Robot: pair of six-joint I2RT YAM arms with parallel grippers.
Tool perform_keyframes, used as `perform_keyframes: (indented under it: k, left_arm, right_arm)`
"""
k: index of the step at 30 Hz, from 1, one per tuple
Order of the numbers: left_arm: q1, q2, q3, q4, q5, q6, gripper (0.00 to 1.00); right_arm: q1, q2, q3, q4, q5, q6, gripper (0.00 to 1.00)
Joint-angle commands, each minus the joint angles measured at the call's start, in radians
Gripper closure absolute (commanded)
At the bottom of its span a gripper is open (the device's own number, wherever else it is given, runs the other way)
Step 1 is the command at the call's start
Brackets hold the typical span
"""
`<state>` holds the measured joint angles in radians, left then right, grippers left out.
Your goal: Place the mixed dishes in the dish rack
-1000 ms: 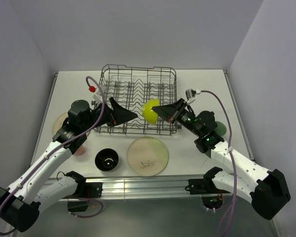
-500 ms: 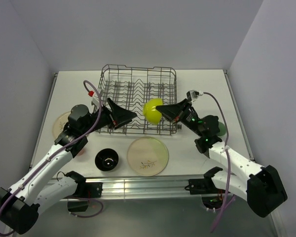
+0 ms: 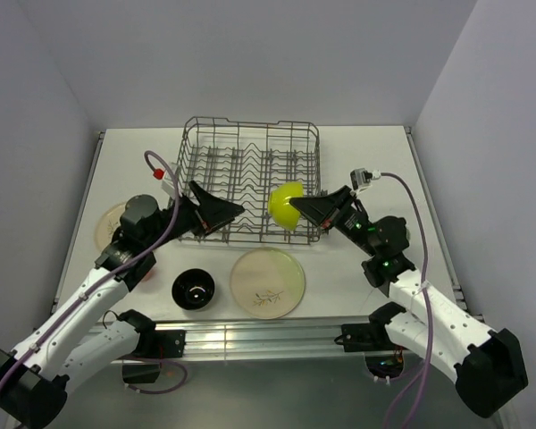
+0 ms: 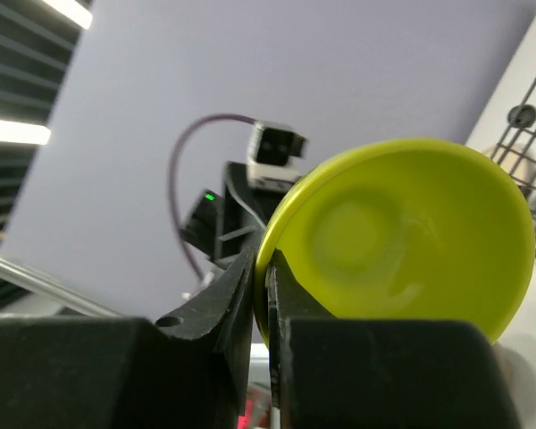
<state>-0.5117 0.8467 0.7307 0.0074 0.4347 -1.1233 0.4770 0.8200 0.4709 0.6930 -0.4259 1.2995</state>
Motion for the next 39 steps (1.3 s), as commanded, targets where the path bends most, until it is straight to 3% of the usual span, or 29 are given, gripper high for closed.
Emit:
perform_keyframes:
  k: [1, 3, 11, 15, 20, 33, 39]
  left_arm:
    - [-0.020, -0.011, -0.107, 0.244, 0.041, -0.153, 0.04]
    - [-0.039, -0.021, -0.137, 0.339, 0.018, -0.234, 0.04]
    - [-0.057, -0.008, -0.145, 0.393, -0.047, -0.470, 0.01]
    - [-0.065, 0.026, -0.145, 0.482, -0.065, -0.631, 0.01]
    - [-0.085, 0.084, -0.094, 0.554, -0.090, -0.685, 0.01]
    - [-0.091, 0.141, -0.056, 0.557, -0.106, -0.739, 0.01]
    - [-0.103, 0.204, -0.005, 0.632, -0.102, -0.834, 0.01]
  right_arm:
    - [-0.005, 0.011, -0.066, 0.354, 0.045, 0.176, 1.00]
    - [-0.006, 0.042, -0.107, 0.501, 0.067, 0.243, 1.00]
    - [-0.006, 0.112, -0.098, 0.677, 0.085, 0.336, 1.00]
    - [-0.006, 0.192, -0.100, 0.876, 0.113, 0.441, 1.00]
    - [0.000, 0.333, -0.058, 1.071, 0.163, 0.563, 1.00]
    - [0.002, 0.258, 0.093, 0.936, 0.156, 0.557, 1.00]
    - [0.003, 0.286, 0.126, 0.996, 0.190, 0.586, 1.00]
